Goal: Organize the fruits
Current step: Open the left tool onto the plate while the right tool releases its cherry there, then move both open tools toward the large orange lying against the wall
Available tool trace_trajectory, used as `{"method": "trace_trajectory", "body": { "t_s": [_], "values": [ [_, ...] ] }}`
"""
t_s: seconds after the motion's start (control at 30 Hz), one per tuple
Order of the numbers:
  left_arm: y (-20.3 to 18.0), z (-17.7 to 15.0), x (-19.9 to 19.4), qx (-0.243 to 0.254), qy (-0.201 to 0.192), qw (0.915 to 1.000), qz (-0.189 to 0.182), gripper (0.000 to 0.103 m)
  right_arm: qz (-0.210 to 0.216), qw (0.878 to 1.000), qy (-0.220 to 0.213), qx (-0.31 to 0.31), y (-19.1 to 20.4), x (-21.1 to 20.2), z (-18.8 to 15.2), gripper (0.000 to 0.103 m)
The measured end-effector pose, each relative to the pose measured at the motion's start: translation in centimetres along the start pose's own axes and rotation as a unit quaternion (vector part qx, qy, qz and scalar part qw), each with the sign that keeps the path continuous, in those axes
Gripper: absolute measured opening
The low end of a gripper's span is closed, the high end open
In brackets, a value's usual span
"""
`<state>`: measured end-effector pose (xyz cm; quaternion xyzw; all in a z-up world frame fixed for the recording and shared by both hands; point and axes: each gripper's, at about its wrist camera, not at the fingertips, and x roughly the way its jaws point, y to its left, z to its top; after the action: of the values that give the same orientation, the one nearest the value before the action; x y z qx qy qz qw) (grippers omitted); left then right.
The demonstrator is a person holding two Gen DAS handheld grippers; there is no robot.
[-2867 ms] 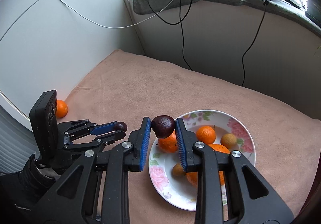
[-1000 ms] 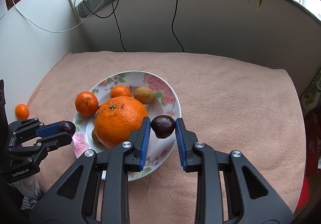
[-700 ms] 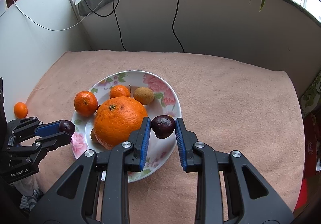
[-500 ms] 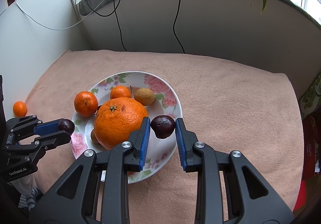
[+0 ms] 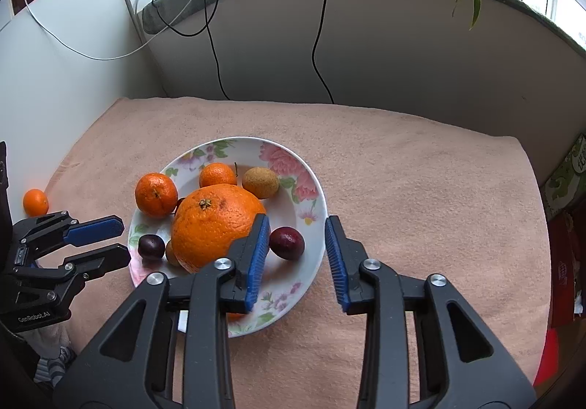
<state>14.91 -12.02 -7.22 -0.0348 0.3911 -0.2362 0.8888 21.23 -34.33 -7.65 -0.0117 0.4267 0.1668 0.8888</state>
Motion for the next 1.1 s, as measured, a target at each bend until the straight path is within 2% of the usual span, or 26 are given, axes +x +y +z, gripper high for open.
{"method": "trace_trajectory", "body": {
  "t_s": [0.03, 0.1, 0.13, 0.17, 0.27, 0.33, 0.53, 0.7, 0.87, 0.97, 1.1],
  "values": [
    [-0.1, 0.0, 0.0, 0.002, 0.0, 1.0, 0.0, 0.049, -0.001, 1.0, -0.004, -0.001, 0.1, -0.1, 0.0, 0.058],
    [-0.3, 0.1, -0.1, 0.005, -0.003, 1.0, 0.003, 0.052, -0.001, 1.0, -0.006, -0.001, 0.1, -0.3, 0.0, 0.06],
    [-0.3, 0.1, -0.1, 0.006, -0.004, 1.0, 0.005, 0.058, -0.002, 1.0, -0.006, 0.0, 0.2, -0.4, 0.0, 0.06],
    [-0.4, 0.1, -0.1, 0.006, -0.005, 0.9999, 0.008, 0.066, -0.003, 1.0, -0.006, 0.0, 0.2, -0.4, 0.0, 0.063],
    [-0.4, 0.1, -0.2, 0.007, -0.009, 0.9998, 0.015, 0.073, -0.005, 1.0, -0.009, -0.001, 0.3, -0.6, -0.1, 0.075],
    [-0.4, 0.1, -0.1, 0.01, -0.006, 0.9997, 0.024, 0.079, -0.007, 1.0, -0.015, 0.0, 0.3, -0.9, -0.1, 0.078],
    [-0.2, 0.0, -0.3, 0.007, -0.01, 0.9987, 0.049, 0.08, -0.01, 1.0, -0.02, 0.014, 0.5, -1.4, -0.3, 0.078],
    [0.0, 0.0, -1.0, 0.006, -0.019, 0.9977, 0.064, 0.079, -0.013, 0.999, -0.043, 0.029, 0.6, -2.0, -0.6, 0.078],
    [0.3, 0.0, -2.2, 0.006, -0.033, 0.9963, 0.08, 0.08, 0.006, 0.997, -0.064, 0.051, 0.8, -2.7, -0.8, 0.078],
    [0.6, -0.1, -3.0, 0.003, -0.041, 0.9953, 0.088, 0.079, 0.021, 0.997, -0.062, 0.043, 1.6, -2.7, -0.9, 0.078],
    [1.0, -0.3, -4.2, 0.004, -0.052, 0.9933, 0.103, 0.08, 0.021, 0.997, -0.062, 0.031, 3.0, -2.9, -0.7, 0.078]
  ]
}}
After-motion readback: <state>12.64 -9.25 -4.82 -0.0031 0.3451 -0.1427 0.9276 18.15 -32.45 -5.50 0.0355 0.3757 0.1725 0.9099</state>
